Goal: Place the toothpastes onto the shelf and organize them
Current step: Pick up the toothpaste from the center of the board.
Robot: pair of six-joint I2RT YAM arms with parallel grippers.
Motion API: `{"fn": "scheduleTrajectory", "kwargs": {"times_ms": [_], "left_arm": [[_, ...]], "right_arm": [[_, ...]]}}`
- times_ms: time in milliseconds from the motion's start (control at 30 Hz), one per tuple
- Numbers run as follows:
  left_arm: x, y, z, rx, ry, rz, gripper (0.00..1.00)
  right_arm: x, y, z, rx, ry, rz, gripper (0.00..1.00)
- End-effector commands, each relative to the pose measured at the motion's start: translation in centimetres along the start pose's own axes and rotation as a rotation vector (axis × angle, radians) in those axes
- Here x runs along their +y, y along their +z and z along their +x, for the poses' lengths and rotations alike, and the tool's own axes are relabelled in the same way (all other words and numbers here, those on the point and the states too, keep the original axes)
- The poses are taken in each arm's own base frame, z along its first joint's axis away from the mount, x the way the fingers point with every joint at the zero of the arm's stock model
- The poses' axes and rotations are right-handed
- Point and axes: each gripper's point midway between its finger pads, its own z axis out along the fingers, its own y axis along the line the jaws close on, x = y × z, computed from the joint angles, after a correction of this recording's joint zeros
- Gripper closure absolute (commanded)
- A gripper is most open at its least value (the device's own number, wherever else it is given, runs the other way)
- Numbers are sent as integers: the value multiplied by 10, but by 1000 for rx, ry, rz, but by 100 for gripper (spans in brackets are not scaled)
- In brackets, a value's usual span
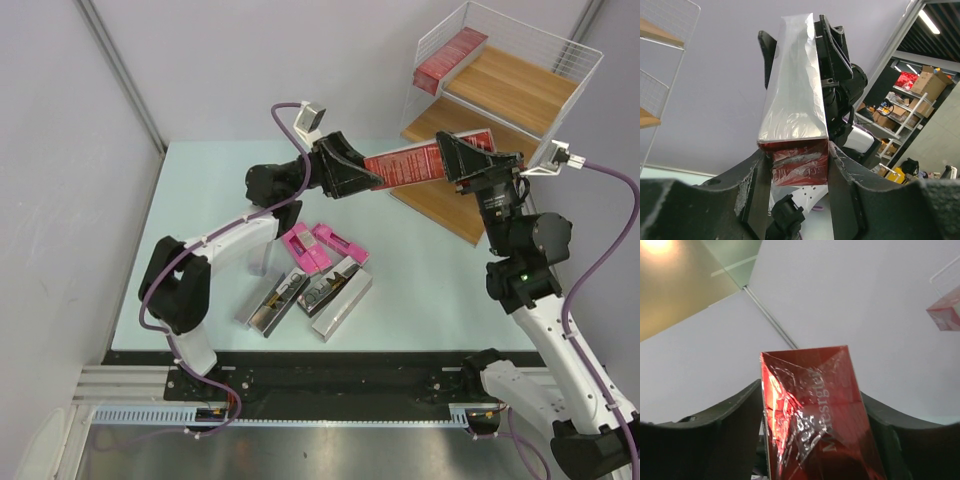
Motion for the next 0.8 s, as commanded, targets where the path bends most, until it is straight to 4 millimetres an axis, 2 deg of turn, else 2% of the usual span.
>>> {"fn": "scheduleTrajectory", "kwargs": {"times_ms": [0, 167, 200, 233, 267, 300, 333, 500, 533, 767], "left_arm": [[-36, 1, -28, -69, 147, 49, 78], [-17, -7, -35, -107, 192, -110, 94], [1, -10, -37, -126, 145, -206, 100], [0, -12, -41, -139, 148, -247, 100], [8, -15, -43, -146, 167, -296, 100], [23, -21, -42, -158, 132, -379, 100], [23, -23, -46, -170, 140, -405, 100], [49, -35, -46, -184, 96, -554, 100], [51, -36, -48, -197, 95, -570, 100], [67, -39, -47, -219, 46, -607, 100]], "right_arm": [[-12, -6, -13, -28, -88, 95, 27], [-47, -18, -4, 20, -180, 248, 12], [-57, -23, 1, 50, -205, 287, 6], [-60, -27, 2, 57, -215, 308, 3], [-64, -30, 2, 66, -229, 327, 1], [-68, -36, 4, 87, -252, 349, 0], [-71, -40, 3, 90, -265, 366, 0], [-79, -68, 2, 139, -325, 442, 0], [-77, -75, -5, 129, -345, 453, 0], [-97, -122, 0, 197, -406, 569, 0]]}}
